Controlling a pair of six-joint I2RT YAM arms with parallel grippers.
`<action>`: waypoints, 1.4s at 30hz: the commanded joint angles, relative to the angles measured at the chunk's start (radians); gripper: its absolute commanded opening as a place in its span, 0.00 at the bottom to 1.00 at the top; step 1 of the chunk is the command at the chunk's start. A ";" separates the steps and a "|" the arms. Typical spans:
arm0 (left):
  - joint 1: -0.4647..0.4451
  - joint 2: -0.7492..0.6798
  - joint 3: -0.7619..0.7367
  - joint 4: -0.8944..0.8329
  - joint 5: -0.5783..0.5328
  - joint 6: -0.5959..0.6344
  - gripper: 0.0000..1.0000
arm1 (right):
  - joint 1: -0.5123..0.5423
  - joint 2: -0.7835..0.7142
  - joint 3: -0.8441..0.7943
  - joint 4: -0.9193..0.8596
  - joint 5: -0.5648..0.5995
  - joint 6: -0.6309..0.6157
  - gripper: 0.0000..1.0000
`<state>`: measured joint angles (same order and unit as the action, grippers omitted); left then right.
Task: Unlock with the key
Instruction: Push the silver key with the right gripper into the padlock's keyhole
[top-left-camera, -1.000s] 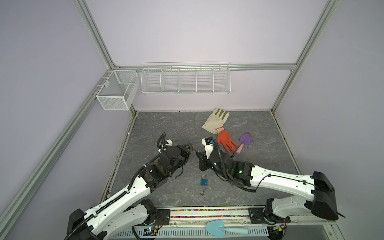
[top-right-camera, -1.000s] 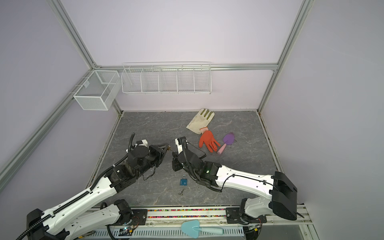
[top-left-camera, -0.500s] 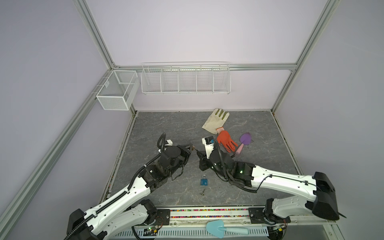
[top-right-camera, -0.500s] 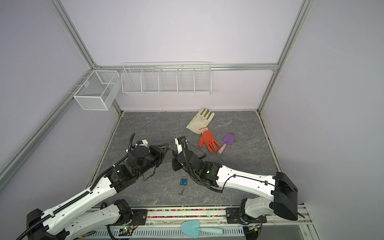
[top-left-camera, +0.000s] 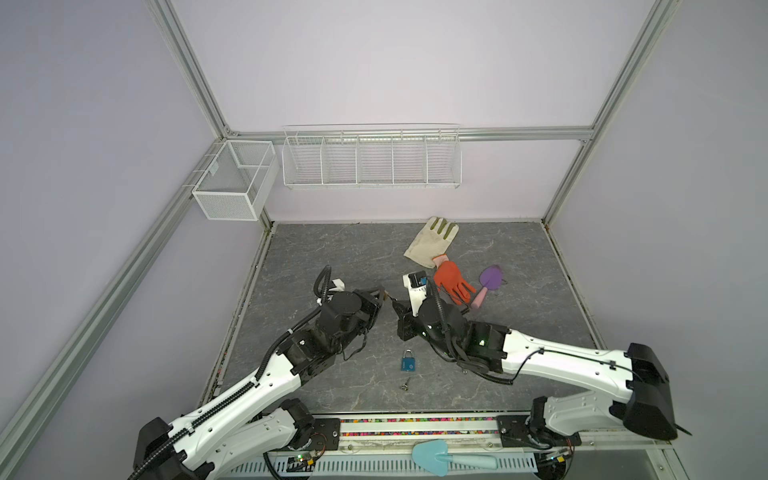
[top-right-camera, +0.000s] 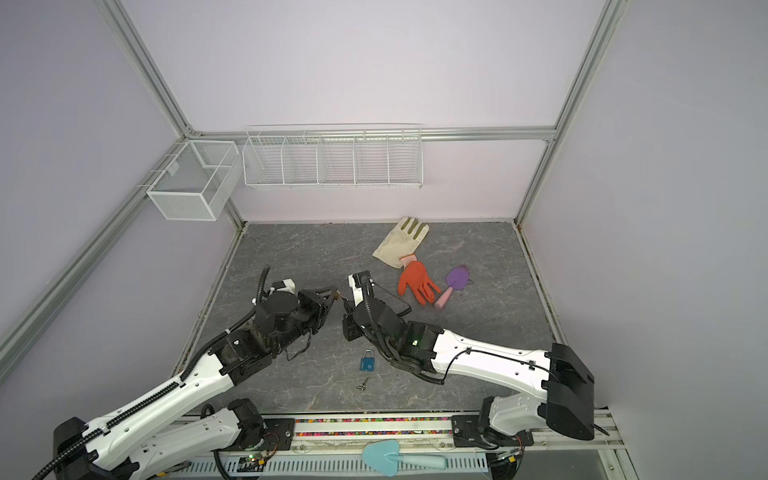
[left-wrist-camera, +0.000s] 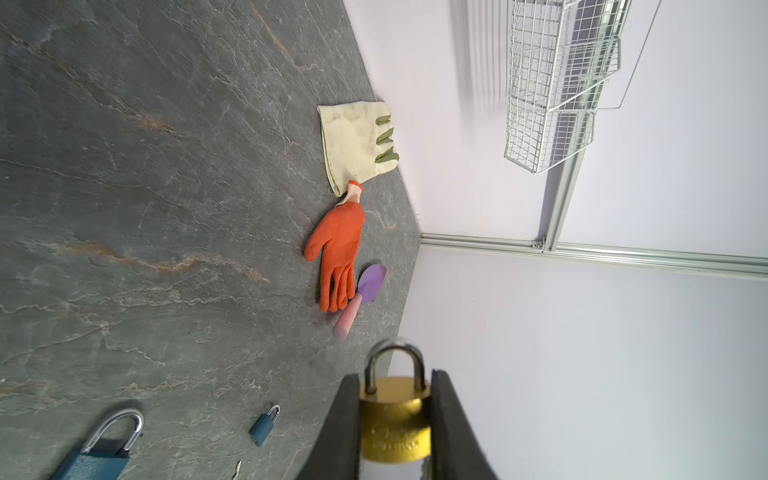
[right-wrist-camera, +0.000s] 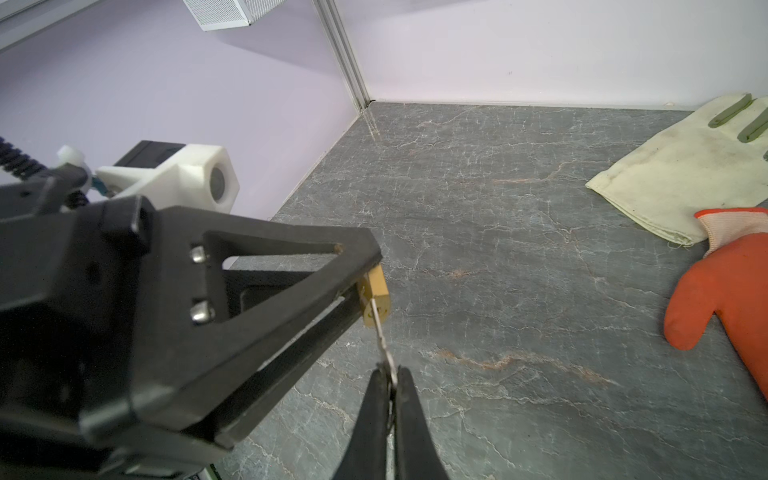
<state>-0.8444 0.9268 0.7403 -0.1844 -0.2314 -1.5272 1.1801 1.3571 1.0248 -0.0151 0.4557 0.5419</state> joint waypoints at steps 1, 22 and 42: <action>-0.004 -0.003 0.019 0.030 0.019 -0.022 0.00 | 0.008 0.001 -0.007 0.009 0.005 -0.006 0.06; -0.004 -0.008 0.013 0.033 0.023 -0.025 0.00 | 0.016 0.003 0.000 0.000 0.046 -0.014 0.06; -0.005 0.000 0.022 0.045 0.026 -0.011 0.00 | 0.031 0.065 0.060 -0.029 0.040 -0.031 0.06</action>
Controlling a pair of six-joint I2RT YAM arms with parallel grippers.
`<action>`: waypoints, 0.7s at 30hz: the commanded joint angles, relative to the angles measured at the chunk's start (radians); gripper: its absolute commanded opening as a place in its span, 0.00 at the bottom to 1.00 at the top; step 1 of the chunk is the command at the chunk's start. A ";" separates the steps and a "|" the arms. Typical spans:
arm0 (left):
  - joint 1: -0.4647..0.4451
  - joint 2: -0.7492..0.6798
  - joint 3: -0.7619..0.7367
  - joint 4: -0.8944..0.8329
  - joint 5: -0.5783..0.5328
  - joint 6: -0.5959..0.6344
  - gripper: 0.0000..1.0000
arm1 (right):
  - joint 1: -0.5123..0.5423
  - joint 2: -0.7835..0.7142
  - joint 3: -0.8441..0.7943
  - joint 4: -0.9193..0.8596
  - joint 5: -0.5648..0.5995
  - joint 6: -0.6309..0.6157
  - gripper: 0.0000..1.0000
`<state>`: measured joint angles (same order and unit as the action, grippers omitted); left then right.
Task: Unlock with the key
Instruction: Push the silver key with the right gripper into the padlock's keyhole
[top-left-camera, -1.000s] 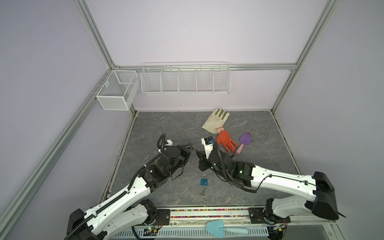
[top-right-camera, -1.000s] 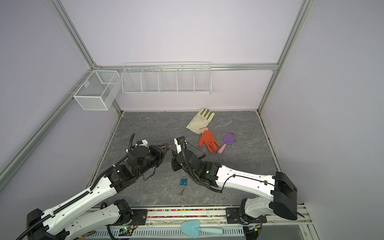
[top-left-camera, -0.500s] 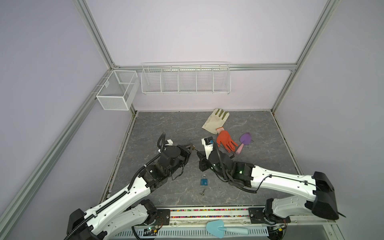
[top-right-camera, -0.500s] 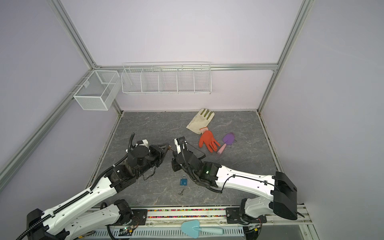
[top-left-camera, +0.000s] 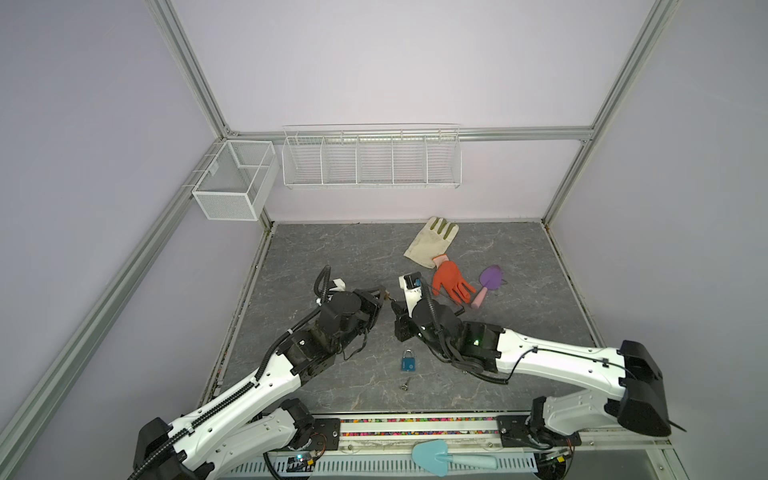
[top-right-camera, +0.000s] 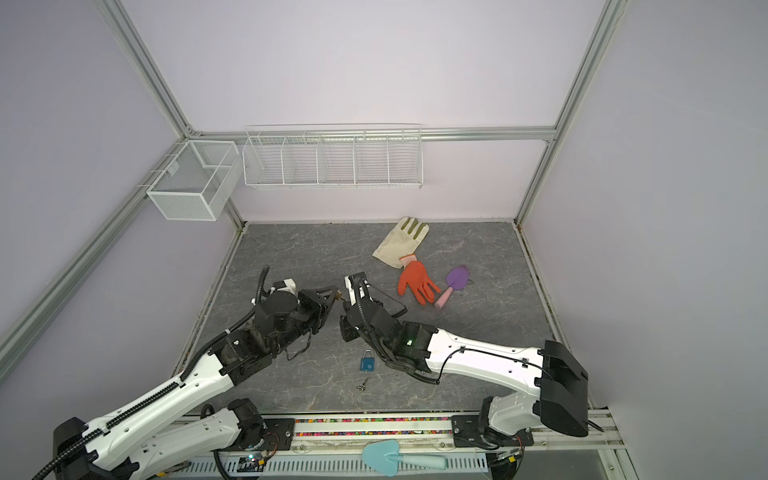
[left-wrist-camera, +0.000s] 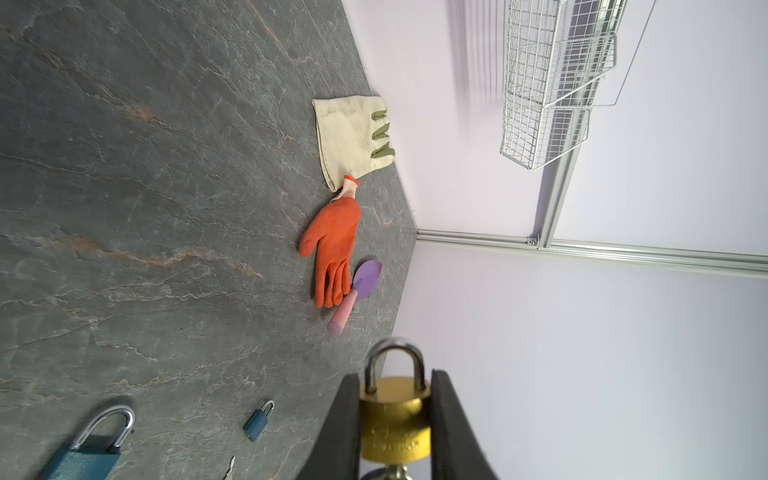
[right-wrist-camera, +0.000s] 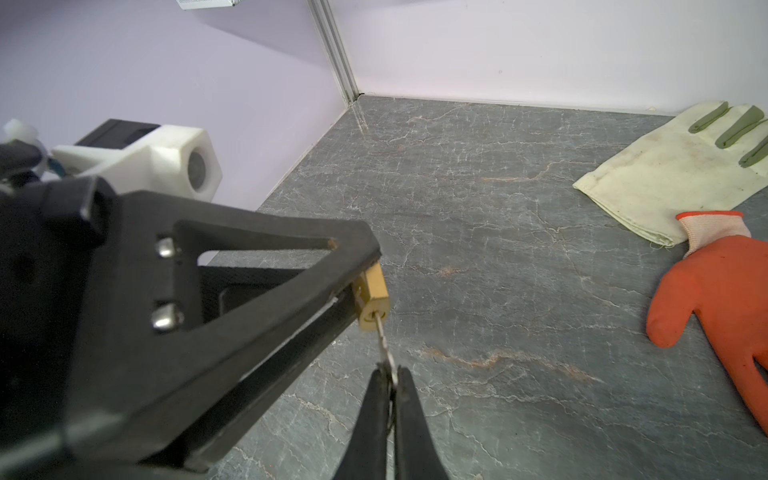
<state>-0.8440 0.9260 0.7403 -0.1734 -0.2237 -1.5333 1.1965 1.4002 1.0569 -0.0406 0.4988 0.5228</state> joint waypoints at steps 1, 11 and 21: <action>-0.004 0.003 0.027 0.032 0.021 -0.003 0.00 | 0.015 0.025 0.029 -0.005 0.005 -0.015 0.06; -0.008 0.012 0.074 -0.046 0.034 0.053 0.00 | 0.005 0.042 0.081 -0.033 -0.063 -0.067 0.06; -0.061 -0.001 0.056 -0.026 0.024 0.071 0.00 | -0.030 0.025 0.167 -0.119 -0.140 -0.035 0.06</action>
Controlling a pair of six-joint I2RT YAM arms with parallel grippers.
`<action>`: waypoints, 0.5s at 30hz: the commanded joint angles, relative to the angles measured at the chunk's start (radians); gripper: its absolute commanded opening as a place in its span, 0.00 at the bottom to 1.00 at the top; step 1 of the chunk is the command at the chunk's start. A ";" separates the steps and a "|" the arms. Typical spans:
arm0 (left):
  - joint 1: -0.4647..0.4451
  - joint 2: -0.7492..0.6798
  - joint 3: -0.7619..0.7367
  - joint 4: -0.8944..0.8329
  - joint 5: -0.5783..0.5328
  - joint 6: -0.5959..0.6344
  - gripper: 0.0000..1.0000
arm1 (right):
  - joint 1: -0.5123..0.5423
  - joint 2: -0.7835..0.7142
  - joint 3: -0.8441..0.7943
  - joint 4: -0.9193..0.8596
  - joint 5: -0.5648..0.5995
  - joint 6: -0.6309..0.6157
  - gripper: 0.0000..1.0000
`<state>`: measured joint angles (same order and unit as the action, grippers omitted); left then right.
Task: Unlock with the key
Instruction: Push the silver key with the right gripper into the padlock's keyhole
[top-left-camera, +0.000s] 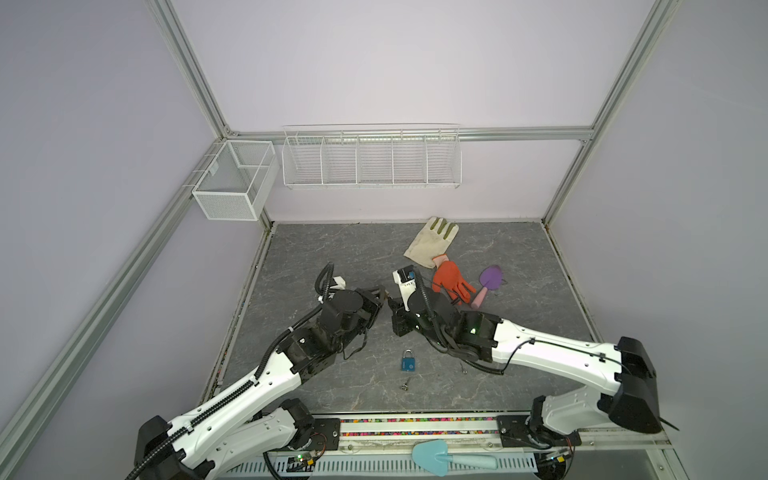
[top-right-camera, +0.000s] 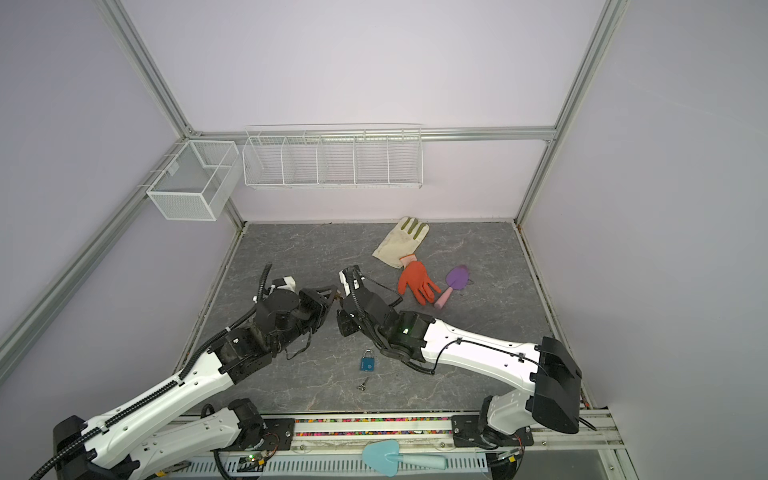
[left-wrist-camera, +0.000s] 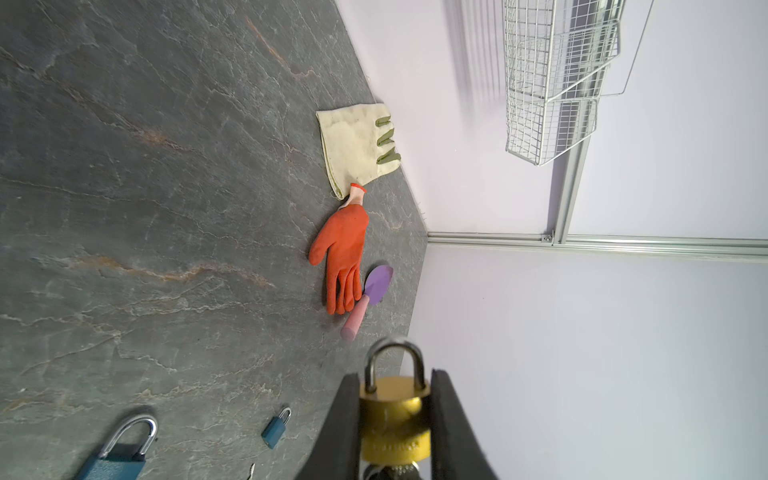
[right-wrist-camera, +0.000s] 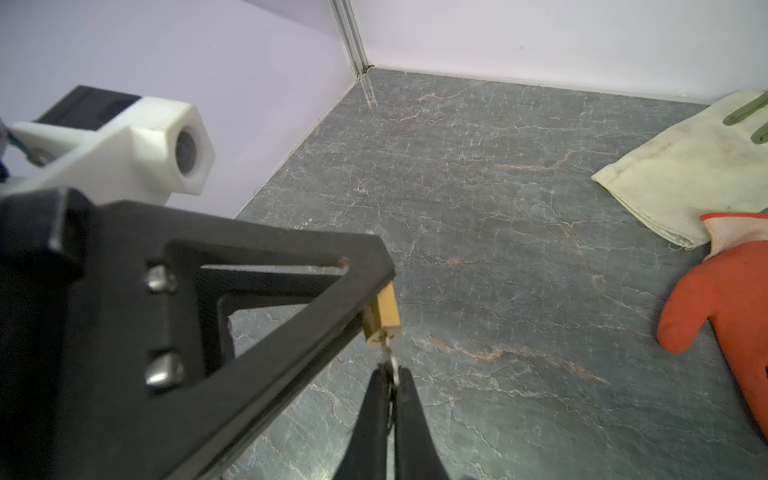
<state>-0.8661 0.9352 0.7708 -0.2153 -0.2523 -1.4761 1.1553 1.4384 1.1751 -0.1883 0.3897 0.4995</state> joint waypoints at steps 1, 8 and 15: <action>-0.043 -0.014 0.025 0.017 0.051 0.013 0.00 | 0.012 -0.008 0.049 0.025 -0.016 -0.020 0.06; -0.049 -0.011 0.044 0.025 0.082 0.040 0.00 | 0.003 0.015 0.079 0.055 -0.151 0.005 0.06; -0.056 -0.040 0.025 0.037 0.133 0.068 0.00 | -0.022 0.024 0.152 -0.039 -0.154 0.031 0.06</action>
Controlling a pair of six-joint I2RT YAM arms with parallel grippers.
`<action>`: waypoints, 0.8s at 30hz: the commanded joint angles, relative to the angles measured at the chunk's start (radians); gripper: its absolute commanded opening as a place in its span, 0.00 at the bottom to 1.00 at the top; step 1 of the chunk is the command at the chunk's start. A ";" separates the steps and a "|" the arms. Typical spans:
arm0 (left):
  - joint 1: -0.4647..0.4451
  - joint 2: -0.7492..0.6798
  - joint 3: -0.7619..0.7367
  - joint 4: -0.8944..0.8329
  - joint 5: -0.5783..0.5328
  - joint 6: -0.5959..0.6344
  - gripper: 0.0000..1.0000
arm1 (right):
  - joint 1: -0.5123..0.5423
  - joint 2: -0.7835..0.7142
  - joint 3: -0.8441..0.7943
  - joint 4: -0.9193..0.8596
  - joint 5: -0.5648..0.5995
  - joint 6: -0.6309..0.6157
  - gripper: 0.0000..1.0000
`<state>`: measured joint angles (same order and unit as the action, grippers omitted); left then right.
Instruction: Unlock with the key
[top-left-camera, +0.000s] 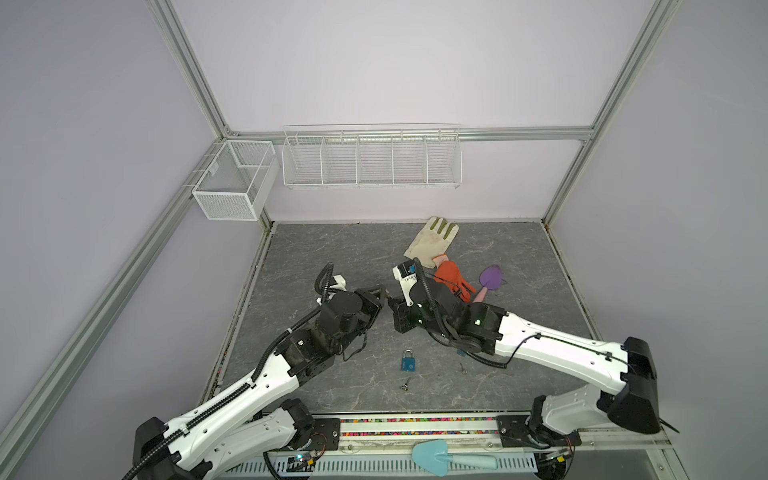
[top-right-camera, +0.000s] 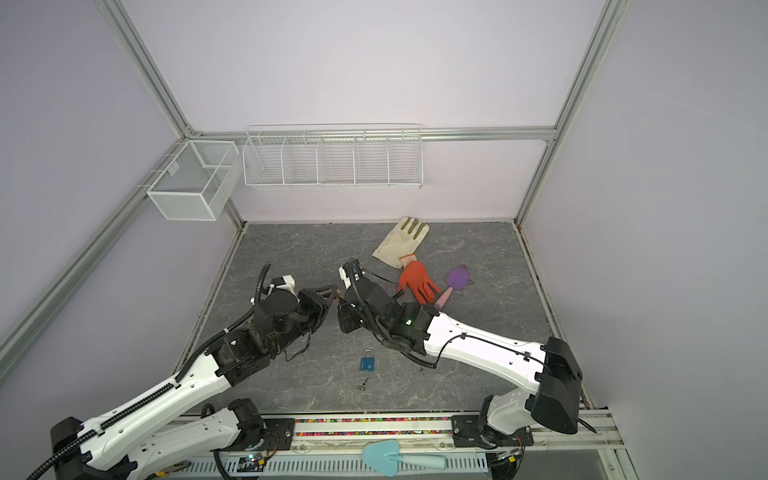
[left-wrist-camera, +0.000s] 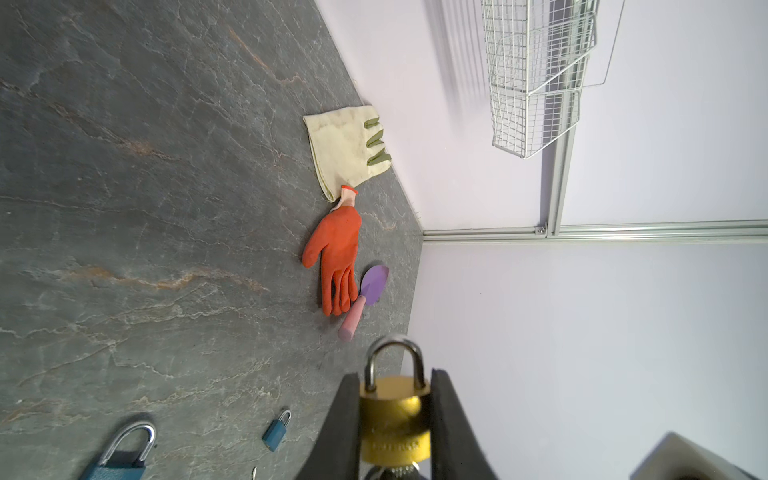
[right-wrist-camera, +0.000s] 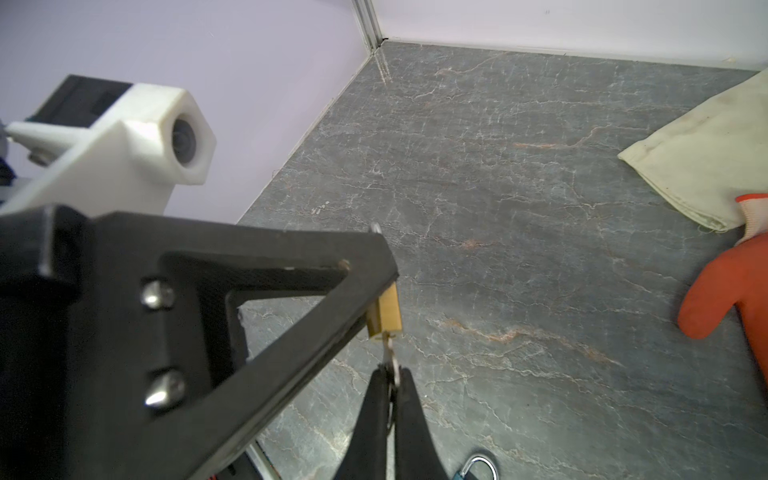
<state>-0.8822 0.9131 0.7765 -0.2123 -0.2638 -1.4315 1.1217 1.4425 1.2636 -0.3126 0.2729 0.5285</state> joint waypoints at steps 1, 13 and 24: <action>-0.048 -0.023 0.017 0.043 0.139 0.025 0.00 | 0.013 0.028 0.071 0.061 -0.004 0.001 0.06; -0.111 0.001 0.036 0.004 0.078 0.062 0.00 | 0.002 0.019 0.090 0.111 0.005 -0.014 0.06; -0.135 -0.029 0.023 0.010 0.057 0.111 0.00 | -0.039 0.007 0.078 0.128 -0.078 0.054 0.06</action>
<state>-0.9565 0.9054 0.7830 -0.2058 -0.3748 -1.3483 1.1069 1.4544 1.3293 -0.4061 0.2420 0.5556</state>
